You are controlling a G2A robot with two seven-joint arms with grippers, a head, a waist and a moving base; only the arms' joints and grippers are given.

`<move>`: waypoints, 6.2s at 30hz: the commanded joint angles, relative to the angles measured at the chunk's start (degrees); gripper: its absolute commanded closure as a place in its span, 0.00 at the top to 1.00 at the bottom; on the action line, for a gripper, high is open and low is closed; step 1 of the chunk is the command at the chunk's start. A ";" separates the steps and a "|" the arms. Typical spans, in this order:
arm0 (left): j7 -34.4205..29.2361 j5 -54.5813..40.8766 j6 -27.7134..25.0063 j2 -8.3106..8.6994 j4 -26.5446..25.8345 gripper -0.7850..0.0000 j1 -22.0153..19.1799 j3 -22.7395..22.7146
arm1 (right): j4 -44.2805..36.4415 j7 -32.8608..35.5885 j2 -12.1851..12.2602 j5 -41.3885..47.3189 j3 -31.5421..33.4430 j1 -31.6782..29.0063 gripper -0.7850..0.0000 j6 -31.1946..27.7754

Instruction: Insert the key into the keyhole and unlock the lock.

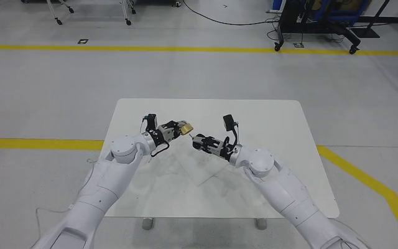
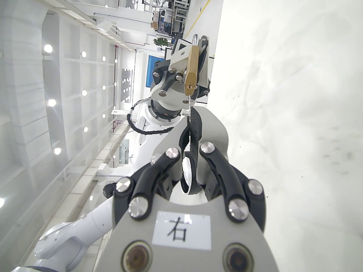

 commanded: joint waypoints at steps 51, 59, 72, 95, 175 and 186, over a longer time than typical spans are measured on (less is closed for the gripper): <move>-4.37 -3.78 -9.63 -3.25 6.63 0.00 -0.87 -1.85 | 3.78 -2.15 -1.77 1.80 1.07 1.41 1.00 -0.56; -16.43 -16.39 -11.82 -4.57 10.17 0.00 -1.02 -3.19 | 6.99 23.86 -1.49 21.21 4.21 2.68 0.69 -0.40; -23.62 -17.12 -15.02 -6.50 14.88 0.00 -3.49 -1.27 | 12.62 29.18 -2.45 26.51 2.81 5.53 0.20 0.74; -25.76 -14.22 -16.10 -7.64 16.23 0.00 -4.47 -1.55 | 16.28 30.58 -3.30 30.10 3.17 6.86 0.00 0.62; -12.18 31.21 -10.53 -11.88 17.79 0.94 -10.38 10.69 | 0.12 9.70 1.11 12.38 20.19 -6.41 1.00 -8.95; -11.97 26.30 -14.60 -9.53 20.40 1.00 -9.92 3.24 | 0.12 9.70 1.11 12.38 20.19 -6.41 1.00 -8.95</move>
